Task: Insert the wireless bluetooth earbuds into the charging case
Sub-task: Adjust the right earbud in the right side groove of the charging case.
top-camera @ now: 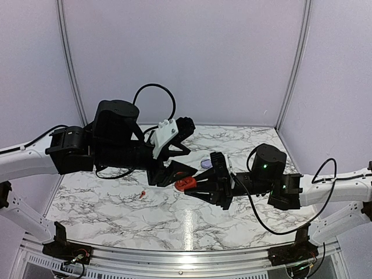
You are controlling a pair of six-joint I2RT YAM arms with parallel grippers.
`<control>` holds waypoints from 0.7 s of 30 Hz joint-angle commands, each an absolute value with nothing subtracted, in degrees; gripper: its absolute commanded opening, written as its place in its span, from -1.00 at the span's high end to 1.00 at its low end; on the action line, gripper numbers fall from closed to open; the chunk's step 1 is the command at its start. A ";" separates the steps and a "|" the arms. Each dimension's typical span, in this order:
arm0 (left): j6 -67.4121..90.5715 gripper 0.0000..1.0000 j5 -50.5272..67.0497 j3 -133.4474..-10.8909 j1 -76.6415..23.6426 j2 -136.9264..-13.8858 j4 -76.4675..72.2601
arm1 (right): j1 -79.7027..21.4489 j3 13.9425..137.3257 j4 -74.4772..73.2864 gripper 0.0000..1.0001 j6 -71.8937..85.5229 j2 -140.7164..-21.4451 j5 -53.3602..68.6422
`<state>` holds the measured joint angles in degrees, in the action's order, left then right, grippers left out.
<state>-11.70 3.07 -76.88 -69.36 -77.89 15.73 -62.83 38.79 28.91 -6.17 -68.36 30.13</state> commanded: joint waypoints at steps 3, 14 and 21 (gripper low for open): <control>-12.07 -0.28 2.11 -77.18 -68.55 -77.04 14.66 | -63.60 40.42 32.69 1.00 -5.76 -66.89 31.48; -9.27 -0.39 -1.90 -77.17 -67.90 -71.44 12.40 | -60.62 36.47 37.43 1.00 -1.07 -66.57 28.01; -15.36 -0.68 10.78 -71.15 -66.45 -64.59 15.16 | -59.63 37.02 35.86 1.00 -2.27 -66.13 35.95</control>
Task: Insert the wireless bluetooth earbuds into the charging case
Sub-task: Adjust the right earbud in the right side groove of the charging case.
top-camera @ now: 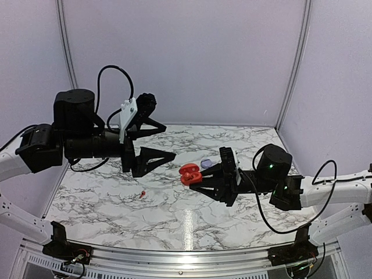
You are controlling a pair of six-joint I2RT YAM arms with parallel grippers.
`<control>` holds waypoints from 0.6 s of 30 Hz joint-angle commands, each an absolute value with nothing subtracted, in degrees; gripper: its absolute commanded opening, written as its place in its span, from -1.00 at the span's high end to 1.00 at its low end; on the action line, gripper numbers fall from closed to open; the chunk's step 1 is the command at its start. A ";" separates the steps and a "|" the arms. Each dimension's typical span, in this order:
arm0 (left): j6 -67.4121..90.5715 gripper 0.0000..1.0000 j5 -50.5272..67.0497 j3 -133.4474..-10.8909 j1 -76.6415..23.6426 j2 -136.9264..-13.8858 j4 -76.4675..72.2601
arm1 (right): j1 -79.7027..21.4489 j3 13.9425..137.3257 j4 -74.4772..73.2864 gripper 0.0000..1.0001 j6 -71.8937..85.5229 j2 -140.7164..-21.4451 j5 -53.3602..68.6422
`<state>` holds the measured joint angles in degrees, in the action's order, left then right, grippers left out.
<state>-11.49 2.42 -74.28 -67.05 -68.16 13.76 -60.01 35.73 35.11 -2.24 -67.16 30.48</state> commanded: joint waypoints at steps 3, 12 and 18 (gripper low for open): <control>-16.55 -0.76 15.34 -71.48 -66.44 -65.15 17.15 | -59.63 38.04 34.72 1.00 -2.55 -66.43 39.39; -17.75 -0.74 21.94 -72.61 -66.58 -68.65 19.47 | -59.71 40.35 33.34 1.00 -2.11 -67.94 43.67; -19.09 -0.72 20.83 -72.98 -66.84 -70.16 19.59 | -59.77 41.26 32.96 1.00 -1.93 -68.70 44.54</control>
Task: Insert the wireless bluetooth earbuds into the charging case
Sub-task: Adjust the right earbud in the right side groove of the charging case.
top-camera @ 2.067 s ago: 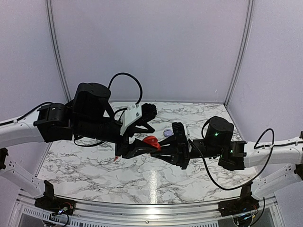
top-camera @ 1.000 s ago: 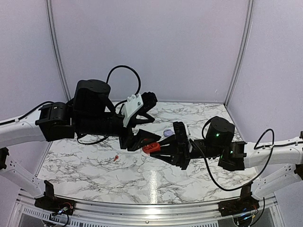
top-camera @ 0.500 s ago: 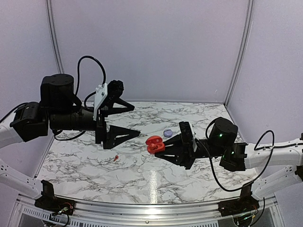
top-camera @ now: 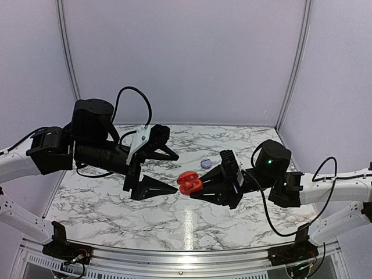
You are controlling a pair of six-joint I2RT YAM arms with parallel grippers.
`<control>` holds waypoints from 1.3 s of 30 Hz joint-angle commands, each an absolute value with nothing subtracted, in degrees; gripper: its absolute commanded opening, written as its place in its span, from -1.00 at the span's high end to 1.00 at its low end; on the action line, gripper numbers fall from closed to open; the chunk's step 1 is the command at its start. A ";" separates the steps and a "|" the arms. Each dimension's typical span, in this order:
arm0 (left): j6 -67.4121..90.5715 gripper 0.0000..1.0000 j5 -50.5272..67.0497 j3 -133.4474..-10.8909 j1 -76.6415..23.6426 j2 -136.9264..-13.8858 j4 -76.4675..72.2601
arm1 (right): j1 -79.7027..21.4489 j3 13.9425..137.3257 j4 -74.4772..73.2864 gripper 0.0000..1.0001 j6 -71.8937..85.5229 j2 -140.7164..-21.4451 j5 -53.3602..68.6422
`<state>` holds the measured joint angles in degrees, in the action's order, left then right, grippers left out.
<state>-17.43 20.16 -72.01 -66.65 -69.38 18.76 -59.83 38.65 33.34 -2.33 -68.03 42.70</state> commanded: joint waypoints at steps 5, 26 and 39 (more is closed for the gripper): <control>-19.70 -0.69 19.58 -73.83 -67.20 -71.33 19.73 | -59.93 41.57 32.96 1.00 -1.93 -69.18 44.65; -18.93 -0.58 17.96 -75.74 -67.85 -75.58 18.34 | -61.76 42.07 32.52 1.00 -2.68 -70.57 43.64; -18.90 -0.63 17.34 -75.14 -67.93 -75.07 17.33 | -62.58 41.55 33.10 1.00 -2.60 -69.43 42.19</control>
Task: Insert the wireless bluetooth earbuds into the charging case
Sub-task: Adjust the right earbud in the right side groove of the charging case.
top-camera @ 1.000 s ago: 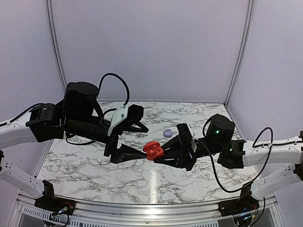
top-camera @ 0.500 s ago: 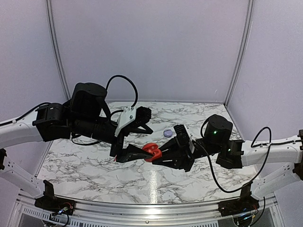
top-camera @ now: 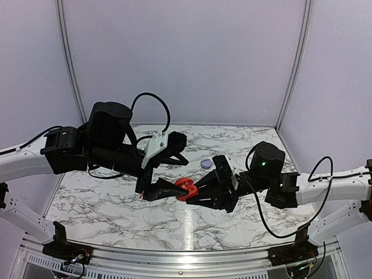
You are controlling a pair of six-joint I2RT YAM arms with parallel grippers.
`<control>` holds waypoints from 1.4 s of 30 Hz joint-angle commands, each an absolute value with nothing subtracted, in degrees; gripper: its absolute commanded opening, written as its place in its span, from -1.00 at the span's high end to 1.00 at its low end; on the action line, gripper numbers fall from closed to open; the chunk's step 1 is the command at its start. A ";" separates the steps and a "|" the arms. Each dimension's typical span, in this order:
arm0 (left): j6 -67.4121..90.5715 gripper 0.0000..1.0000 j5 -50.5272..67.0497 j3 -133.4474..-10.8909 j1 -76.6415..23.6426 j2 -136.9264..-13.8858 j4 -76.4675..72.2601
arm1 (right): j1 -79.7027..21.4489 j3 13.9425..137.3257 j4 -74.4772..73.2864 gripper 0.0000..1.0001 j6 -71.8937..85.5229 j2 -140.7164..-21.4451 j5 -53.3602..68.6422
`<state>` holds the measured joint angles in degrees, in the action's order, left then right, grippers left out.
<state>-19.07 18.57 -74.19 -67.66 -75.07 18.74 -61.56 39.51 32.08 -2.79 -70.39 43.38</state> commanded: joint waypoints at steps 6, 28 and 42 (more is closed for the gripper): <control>-17.76 -0.69 14.46 -74.62 -67.85 -73.06 17.32 | -61.56 39.23 38.45 1.00 1.59 -68.85 42.43; -18.57 -0.66 9.96 -74.88 -67.85 -72.31 20.68 | -61.23 39.09 38.12 1.00 2.82 -69.12 44.03; -19.01 -0.61 11.35 -76.12 -67.85 -73.97 20.82 | -62.23 39.96 35.90 1.00 0.88 -69.87 42.98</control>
